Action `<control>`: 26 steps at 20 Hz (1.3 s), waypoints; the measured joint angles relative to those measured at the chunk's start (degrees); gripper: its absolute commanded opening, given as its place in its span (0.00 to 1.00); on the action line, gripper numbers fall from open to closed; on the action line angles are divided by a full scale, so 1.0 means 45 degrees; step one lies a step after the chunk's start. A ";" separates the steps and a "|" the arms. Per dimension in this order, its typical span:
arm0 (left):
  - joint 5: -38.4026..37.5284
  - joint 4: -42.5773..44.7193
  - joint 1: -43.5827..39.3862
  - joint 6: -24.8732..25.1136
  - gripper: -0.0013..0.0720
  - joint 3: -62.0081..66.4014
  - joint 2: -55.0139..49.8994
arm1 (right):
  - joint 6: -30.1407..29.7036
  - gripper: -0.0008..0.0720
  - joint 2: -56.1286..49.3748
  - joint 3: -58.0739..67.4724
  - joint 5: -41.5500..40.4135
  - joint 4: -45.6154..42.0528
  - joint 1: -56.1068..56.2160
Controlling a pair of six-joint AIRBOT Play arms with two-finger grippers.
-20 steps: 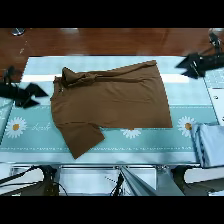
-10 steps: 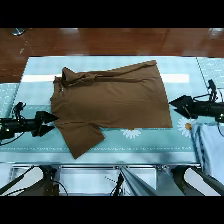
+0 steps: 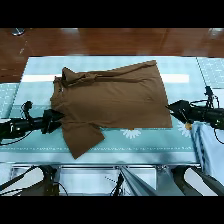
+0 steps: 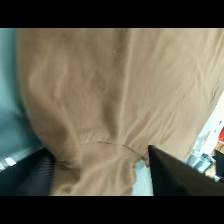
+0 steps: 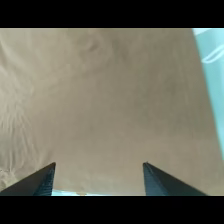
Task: Fold the shirts.
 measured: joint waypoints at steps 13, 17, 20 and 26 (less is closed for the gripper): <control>-0.1175 -0.0015 -0.0141 0.0432 0.04 0.0947 -0.0092 | 0.2278 0.86 0.0000 -0.0461 0.0000 -0.3667 -0.2064; -0.1297 -0.0019 -0.0141 0.0452 0.04 0.1039 -0.0092 | 0.2628 0.86 -0.0622 -0.0670 0.0214 -0.4260 -0.1413; -0.1331 -0.0015 -0.0141 0.0457 0.04 0.1059 -0.0092 | 0.2506 0.86 -0.1496 -0.0661 0.0243 -0.3507 -0.0767; -0.1413 -0.0019 -0.0141 0.0452 0.04 0.1088 -0.0092 | 0.2040 0.04 -0.2943 0.0423 -0.1035 -0.2739 0.1035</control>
